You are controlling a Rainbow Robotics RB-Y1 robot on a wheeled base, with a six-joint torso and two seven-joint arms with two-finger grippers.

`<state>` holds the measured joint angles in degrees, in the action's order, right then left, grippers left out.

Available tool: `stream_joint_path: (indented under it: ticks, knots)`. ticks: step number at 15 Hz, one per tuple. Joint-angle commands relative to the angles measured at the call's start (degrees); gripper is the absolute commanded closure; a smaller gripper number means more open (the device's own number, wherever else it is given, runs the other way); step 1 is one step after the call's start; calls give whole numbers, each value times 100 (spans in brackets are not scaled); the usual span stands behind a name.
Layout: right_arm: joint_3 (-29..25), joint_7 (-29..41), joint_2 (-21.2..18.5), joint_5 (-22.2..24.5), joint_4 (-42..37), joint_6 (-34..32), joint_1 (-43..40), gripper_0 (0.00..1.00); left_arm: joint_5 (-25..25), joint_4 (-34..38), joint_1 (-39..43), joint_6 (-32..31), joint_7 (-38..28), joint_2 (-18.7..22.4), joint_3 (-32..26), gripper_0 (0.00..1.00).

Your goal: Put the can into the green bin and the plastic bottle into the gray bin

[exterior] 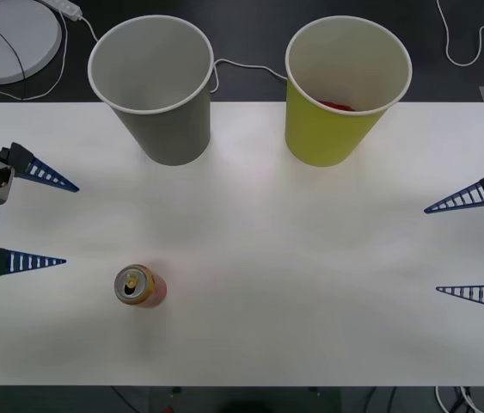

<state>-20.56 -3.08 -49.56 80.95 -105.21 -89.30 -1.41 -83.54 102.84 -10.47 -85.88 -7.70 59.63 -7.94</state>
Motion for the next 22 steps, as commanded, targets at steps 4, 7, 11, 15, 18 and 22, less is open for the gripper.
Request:
stream_joint_path:
  ticks: [4,7,11,15,18,22]
  knots:
    - [0,1,-1,-1,0,0,0,0,66,-53,186,10,137,5,3,0]
    - [0,1,-1,-1,0,0,0,0,356,-423,291,27,620,-4,11,0]
    - [0,1,-1,-1,0,0,0,0,893,-1328,291,229,1684,-4,425,0]
    - [0,1,-1,-1,0,0,0,0,1508,-2216,256,238,2510,-4,776,0]
    - [0,1,-1,-1,0,0,0,0,1815,-2752,203,229,3046,-4,1084,0]
    - [0,1,-1,-1,0,0,0,0,2343,-3675,-78,177,3828,-4,1708,0]
